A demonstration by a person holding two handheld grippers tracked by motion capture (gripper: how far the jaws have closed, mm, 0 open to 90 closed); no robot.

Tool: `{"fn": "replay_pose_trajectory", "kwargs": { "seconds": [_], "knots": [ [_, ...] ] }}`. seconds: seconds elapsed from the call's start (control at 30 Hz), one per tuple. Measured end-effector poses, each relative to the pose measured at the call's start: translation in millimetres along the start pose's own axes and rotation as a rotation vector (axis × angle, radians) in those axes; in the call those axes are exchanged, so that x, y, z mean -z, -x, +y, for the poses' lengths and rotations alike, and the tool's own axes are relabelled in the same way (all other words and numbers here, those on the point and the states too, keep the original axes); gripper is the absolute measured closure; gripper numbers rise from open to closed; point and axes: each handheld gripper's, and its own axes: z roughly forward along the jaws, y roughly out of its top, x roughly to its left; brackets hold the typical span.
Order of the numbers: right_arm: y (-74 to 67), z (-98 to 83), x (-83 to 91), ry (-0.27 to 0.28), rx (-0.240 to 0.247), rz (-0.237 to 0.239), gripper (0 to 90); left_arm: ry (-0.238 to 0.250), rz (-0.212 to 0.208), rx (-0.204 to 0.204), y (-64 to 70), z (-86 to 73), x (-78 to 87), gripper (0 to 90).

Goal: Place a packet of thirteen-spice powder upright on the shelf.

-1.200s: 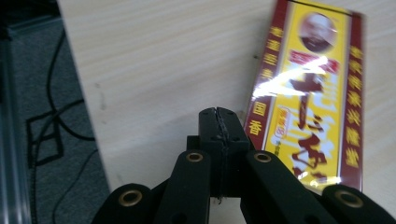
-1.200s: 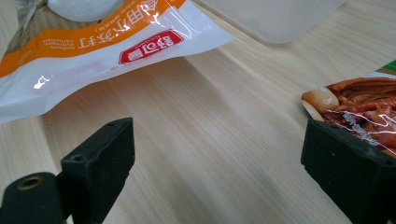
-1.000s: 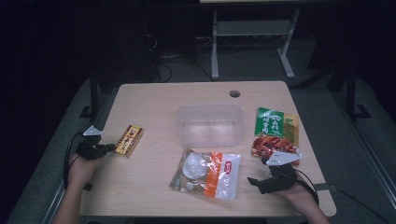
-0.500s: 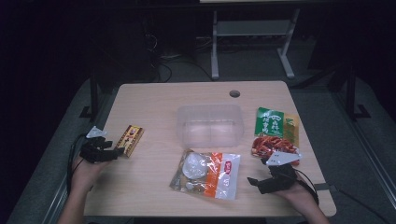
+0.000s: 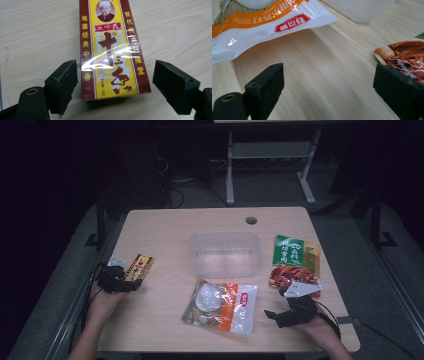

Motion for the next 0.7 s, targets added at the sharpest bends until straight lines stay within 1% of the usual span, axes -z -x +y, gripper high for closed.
{"fn": "replay_pose_trajectory", "kwargs": {
  "seconds": [0.03, 0.1, 0.17, 0.23, 0.27, 0.37, 0.4, 0.47, 0.57, 0.63, 0.7],
  "knots": [
    [0.0, 0.0, 0.0, 0.0, 0.0, 0.0, 9.6, 0.0, 0.0, 0.0, 0.0, 0.0, 0.0, 19.5],
    [-0.1, 0.0, -0.4, -0.001, 0.002, 0.0, 9.6, -0.006, 0.016, -0.004, 1.0, 0.3, -3.0, 19.9],
    [-0.3, 0.0, -0.6, 0.0, 0.004, 0.004, 9.6, -0.013, 0.022, -0.003, 0.1, 0.1, -4.3, 19.9],
    [-0.4, 0.1, -0.6, -0.003, 0.005, 0.002, 9.6, -0.016, 0.019, -0.001, -0.5, -0.2, -4.9, 20.8],
    [-0.4, 0.0, -0.7, -0.004, 0.006, 0.002, 9.6, -0.03, 0.028, -0.001, -1.1, -0.5, -6.5, 21.1],
    [-0.4, 0.0, -0.6, -0.004, 0.005, 0.002, 9.6, -0.032, 0.023, 0.02, -2.8, -0.6, -7.4, 22.7],
    [-0.4, 0.0, -0.5, -0.003, 0.005, 0.003, 9.6, -0.031, 0.009, 0.026, -3.4, -0.7, -7.3, 24.1],
    [-0.4, 0.0, -0.7, -0.004, 0.005, 0.002, 9.6, -0.03, 0.005, 0.027, -2.3, -0.6, -6.8, 28.6],
    [0.0, -0.1, -1.0, -0.002, 0.004, 0.002, 9.6, -0.03, 0.006, 0.031, -2.0, -0.6, -6.6, 29.7],
    [-0.2, 0.0, -1.0, -0.002, 0.004, 0.003, 9.6, -0.033, 0.003, 0.026, -2.9, -0.6, -6.2, 30.0],
    [-0.7, 0.1, -1.4, -0.007, 0.005, 0.003, 9.7, -0.02, 0.007, 0.026, -2.9, -2.7, -5.7, 30.1]
  ]
}}
